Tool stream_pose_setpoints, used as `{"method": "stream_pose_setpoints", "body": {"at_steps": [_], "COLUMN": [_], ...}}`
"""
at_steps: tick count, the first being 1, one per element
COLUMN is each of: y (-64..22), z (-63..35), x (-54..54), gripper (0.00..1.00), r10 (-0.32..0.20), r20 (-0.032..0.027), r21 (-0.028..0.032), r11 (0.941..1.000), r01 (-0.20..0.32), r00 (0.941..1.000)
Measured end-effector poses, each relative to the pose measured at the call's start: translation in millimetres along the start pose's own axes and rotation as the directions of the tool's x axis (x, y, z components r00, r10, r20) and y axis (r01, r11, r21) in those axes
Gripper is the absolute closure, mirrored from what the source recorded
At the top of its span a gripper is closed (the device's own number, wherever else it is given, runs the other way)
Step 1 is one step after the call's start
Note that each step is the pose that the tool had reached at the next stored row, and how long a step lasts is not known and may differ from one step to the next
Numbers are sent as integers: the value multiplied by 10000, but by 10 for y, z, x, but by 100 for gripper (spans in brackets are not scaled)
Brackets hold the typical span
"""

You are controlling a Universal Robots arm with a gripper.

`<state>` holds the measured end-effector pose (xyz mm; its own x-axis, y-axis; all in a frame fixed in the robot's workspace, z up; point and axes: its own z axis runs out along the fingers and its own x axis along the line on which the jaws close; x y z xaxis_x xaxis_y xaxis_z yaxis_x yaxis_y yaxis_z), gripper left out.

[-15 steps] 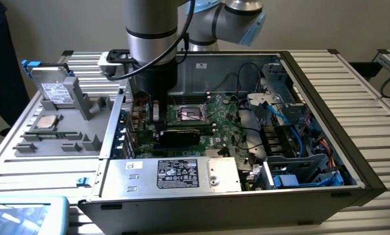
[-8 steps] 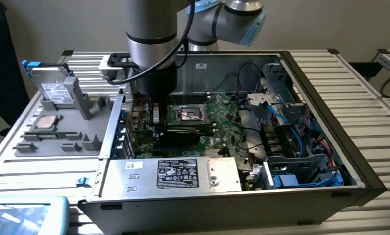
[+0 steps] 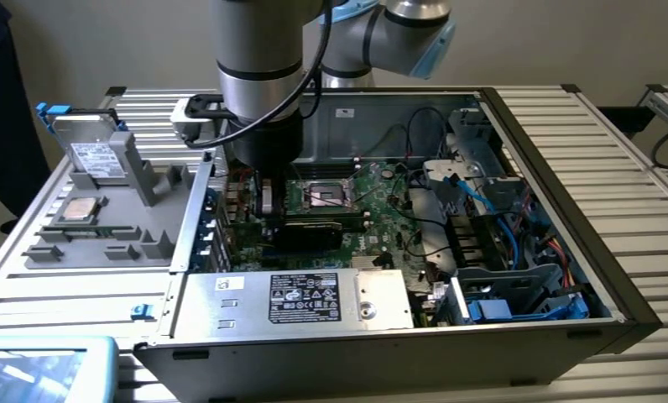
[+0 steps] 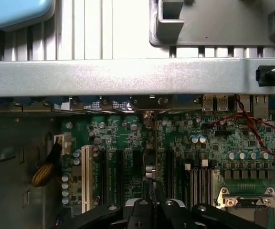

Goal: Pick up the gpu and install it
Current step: 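Press down on the gpu until it lock into place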

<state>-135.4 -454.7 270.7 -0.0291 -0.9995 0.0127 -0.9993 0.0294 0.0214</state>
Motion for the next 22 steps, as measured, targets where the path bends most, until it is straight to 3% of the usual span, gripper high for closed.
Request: {"method": "stream_pose_setpoints", "body": {"at_steps": [7,22], "y": [3,16], "z": [10,23], "x": [-4,5], "gripper": [88,88], "r10": [121,600], "r20": [49,59], "r21": [-2,-10], "r11": [9999,9982], "r01": [-121,-600], "r00": [9999,9982]}}
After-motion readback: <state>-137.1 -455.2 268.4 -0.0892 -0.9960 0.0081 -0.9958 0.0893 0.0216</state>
